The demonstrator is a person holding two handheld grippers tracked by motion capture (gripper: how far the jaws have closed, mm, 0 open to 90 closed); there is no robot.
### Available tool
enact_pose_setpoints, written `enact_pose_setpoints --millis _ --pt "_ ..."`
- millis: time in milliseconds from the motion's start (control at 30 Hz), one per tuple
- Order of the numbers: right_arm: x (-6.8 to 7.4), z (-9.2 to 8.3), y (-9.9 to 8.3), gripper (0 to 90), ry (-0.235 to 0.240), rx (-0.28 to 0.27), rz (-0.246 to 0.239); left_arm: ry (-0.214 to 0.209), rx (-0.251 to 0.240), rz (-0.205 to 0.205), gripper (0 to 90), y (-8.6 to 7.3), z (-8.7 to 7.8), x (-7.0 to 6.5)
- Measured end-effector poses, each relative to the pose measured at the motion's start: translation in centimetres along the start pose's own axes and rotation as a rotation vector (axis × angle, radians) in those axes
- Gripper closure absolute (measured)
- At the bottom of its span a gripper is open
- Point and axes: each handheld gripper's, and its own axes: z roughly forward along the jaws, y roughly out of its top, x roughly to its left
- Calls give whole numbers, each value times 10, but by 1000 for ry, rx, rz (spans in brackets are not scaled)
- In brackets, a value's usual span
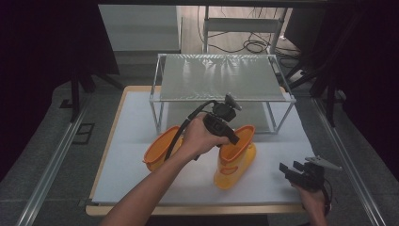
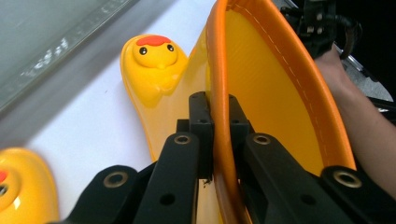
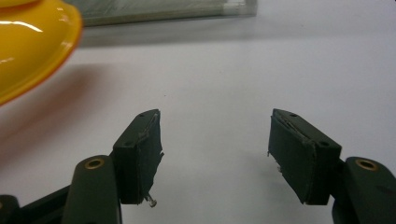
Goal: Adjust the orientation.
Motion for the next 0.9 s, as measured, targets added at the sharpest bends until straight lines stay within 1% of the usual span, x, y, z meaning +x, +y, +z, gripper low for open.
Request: enact_pose_setpoints --millis 33,100,133,167,333,400,433,467,533,633,800,867,900 --pt "0 0 0 345 -1 -5 -1 0 0 0 866 0 0 0" --pt "1 0 0 345 0 -3 -3 4 -12 -12 866 -11 -8 5" --pt "1 0 0 345 0 -3 -2 4 -12 -12 866 -11 -8 5" --pt "1 0 0 345 0 -2 -3 16 -15 -12 866 -20 -14 9" --pt "2 3 -1 346 0 6 -6 32 -24 -18 866 -42 -27 21" --pt "3 3 -1 345 -1 8 -7 51 -26 -18 866 -47 -30 25" --pt "3 3 -1 345 -1 8 -7 51 -26 -18 866 -47 -30 25" --pt "4 3 -1 345 0 8 -7 57 -19 -19 866 -53 -32 29" --pt "4 4 -1 345 0 7 -9 70 -11 -16 866 -58 -33 33" --pt "4 4 -1 346 0 9 -10 82 -5 -19 866 -66 -32 39" --pt "4 4 -2 346 0 11 -11 99 -1 -34 866 -78 -32 51" --pt "4 4 -2 346 -1 10 -11 102 2 -32 866 -80 -32 52" --pt "3 4 -2 346 -1 10 -10 121 4 -28 865 -84 -34 56"
